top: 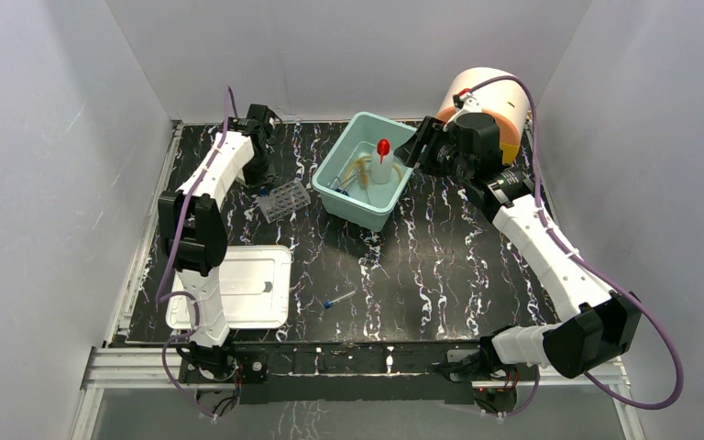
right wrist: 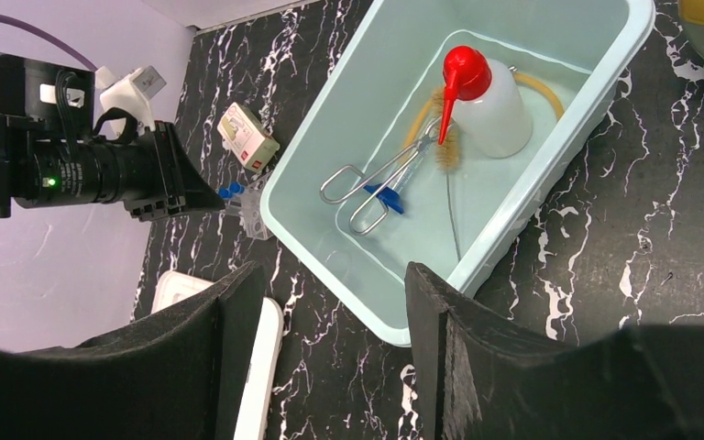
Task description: Organize the chemistry lab equipment
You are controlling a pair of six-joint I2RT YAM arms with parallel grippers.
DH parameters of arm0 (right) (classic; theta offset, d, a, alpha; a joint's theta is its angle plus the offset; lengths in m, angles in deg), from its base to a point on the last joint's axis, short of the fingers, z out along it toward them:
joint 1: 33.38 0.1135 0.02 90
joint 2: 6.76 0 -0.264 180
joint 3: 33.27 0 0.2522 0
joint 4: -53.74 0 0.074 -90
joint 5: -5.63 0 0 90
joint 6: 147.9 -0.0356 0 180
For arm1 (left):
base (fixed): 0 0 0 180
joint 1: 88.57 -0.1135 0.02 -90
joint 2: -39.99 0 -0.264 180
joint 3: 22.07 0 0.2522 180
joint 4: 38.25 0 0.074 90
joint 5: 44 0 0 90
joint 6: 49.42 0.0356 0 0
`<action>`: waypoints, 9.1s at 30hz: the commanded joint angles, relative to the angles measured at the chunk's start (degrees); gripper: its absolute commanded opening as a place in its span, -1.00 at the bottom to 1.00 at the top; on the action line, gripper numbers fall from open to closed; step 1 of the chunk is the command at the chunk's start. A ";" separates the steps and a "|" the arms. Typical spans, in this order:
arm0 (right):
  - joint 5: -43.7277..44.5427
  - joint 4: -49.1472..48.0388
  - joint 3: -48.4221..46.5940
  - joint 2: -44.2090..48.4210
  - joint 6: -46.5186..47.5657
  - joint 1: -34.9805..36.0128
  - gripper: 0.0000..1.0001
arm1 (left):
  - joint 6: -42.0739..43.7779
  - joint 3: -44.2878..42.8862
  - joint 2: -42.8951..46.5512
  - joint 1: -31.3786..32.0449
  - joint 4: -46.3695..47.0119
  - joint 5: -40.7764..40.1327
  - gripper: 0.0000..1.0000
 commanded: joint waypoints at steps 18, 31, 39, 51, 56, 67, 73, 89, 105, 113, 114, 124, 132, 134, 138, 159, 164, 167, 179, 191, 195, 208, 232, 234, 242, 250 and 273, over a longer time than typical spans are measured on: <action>-0.56 -2.83 -2.52 1.26 -0.55 -0.01 0.33 | -0.24 4.15 -0.19 0.30 2.15 -1.39 -0.78; -0.38 -2.83 -1.79 1.82 -0.46 -0.01 0.33 | -0.46 4.04 -1.48 0.30 1.73 -1.06 -0.64; -0.79 -2.96 -1.05 2.00 -0.46 -0.01 0.33 | 0.32 1.63 -1.90 0.30 0.90 -1.98 -0.43; -3.02 -4.69 -0.03 1.98 1.60 -0.02 0.34 | -0.95 -3.02 1.67 0.30 -0.98 1.95 -0.16; -10.08 -6.98 0.71 0.17 5.81 0.57 0.35 | -1.65 -3.76 4.53 0.34 -1.96 2.15 -0.04; -6.42 -7.65 2.86 -1.24 37.20 20.66 0.36 | -3.78 -2.42 12.62 0.30 4.17 6.05 0.16; -4.69 -4.93 7.27 -2.36 53.16 30.69 0.35 | -5.88 2.09 18.06 -0.77 11.80 10.57 0.25; -10.04 5.76 10.74 -18.51 68.81 36.55 0.29 | -8.69 5.67 21.78 -5.15 15.79 18.72 0.32; -13.28 0.99 12.11 -26.98 65.76 36.55 0.11 | -8.08 6.24 20.93 -5.15 15.70 19.77 0.33; -12.59 -0.40 13.96 -27.97 66.58 36.62 -0.02 | -8.34 7.01 21.01 -5.15 15.89 19.99 0.33; -12.86 -0.26 14.16 -28.00 66.99 36.64 -0.05 | -8.34 7.14 21.14 -5.15 16.00 20.09 0.33; -11.98 -0.30 14.40 -28.76 67.89 37.74 -0.46 | -9.10 9.36 22.45 -5.15 16.46 20.72 0.33; -10.79 -1.33 14.08 -28.75 66.32 38.31 -0.62 | -9.46 10.76 23.67 -5.15 16.50 21.00 0.33; -10.44 -1.62 13.84 -28.38 65.53 38.31 -0.64 | -9.61 11.27 23.96 -5.15 16.51 21.00 0.33; -8.87 -3.01 13.23 -26.66 63.81 38.27 -0.64 | -9.83 12.30 24.56 -5.15 16.88 20.73 0.32; 4.64 -23.30 18.70 -15.52 52.55 34.20 -0.60 | -12.07 27.86 33.41 -5.24 23.05 32.23 0.31; 5.78 -23.34 14.54 -18.30 52.03 33.53 -0.60 | -13.65 36.06 36.56 -5.24 25.52 38.65 0.33; 5.04 -25.02 13.77 -18.53 50.84 33.01 -0.60 | -16.16 41.88 38.03 -5.15 30.75 45.53 0.36; 1.92 -28.41 13.40 -17.90 47.77 32.40 -0.60 | -23.05 52.35 35.68 0.06 42.01 52.70 0.10; 1.83 -28.35 13.68 -17.71 47.75 32.03 -0.59 | -22.52 54.01 34.47 0.48 42.21 51.08 -0.36; 1.83 -28.32 13.70 -17.77 47.73 32.05 -0.59 | -22.56 53.81 34.54 0.50 41.98 51.33 -0.40; 2.75 -28.08 13.06 -18.15 47.26 31.70 -0.59 | -21.99 53.82 35.87 0.48 40.62 51.24 -0.46; -3.91 -27.77 14.80 -14.44 45.74 31.63 0.16 | -15.92 44.29 37.02 0.47 29.57 34.89 -0.84; -3.60 -26.64 14.96 -12.45 45.47 31.55 0.16 | -12.37 38.54 36.62 0.47 22.00 26.79 -0.82; -1.30 -24.55 17.05 -8.32 43.63 31.28 0.16 | -6.29 25.52 33.93 0.63 9.37 5.77 -0.82; -0.41 -24.11 17.29 -8.31 42.94 31.25 0.16 | -4.76 26.84 33.80 1.48 12.75 -3.12 -0.82; 0.55 -24.45 20.34 -6.56 40.65 31.02 0.15 | -0.54 31.72 28.43 9.41 25.00 -14.85 -0.83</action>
